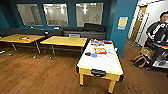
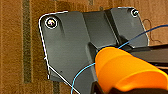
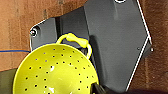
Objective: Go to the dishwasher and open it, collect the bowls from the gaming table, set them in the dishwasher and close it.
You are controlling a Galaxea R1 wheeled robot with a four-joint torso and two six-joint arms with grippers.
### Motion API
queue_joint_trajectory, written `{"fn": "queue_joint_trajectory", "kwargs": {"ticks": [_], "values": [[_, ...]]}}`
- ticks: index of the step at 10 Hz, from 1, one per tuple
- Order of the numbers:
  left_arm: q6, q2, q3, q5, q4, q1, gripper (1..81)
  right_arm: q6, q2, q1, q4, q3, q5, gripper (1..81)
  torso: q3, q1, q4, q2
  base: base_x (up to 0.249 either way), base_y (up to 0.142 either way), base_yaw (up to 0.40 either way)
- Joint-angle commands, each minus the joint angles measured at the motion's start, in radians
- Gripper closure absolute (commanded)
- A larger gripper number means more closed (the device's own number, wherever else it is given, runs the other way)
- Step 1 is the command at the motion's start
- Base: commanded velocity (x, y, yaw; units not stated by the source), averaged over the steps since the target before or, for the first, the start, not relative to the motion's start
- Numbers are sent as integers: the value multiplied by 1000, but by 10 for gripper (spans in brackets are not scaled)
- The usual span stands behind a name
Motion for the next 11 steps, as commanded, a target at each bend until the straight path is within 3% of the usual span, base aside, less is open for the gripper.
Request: {"fn": "queue_joint_trajectory", "kwargs": {"ticks": [1, 2, 9, 11], "values": [[-3, -80, 2, -66, -31, -20, 811, -6, -57, 42, -11, 1, -43, 811, 0, 0, 0, 0, -130, 0, 0], [-3, -91, 2, -91, -38, -15, 811, -7, -57, 45, -17, 2, -43, 811, 0, 0, 0, 0, -130, 0, 0], [-2, -83, -12, -94, -37, -14, 811, -7, -40, 48, -33, -4, -44, 811, 0, 0, 0, 0, -128, 0, 0], [1, -76, -12, -94, -37, -14, 811, -7, -34, 48, -34, -2, -44, 811, 0, -1, 0, -1, 0, 0, 0]]}}
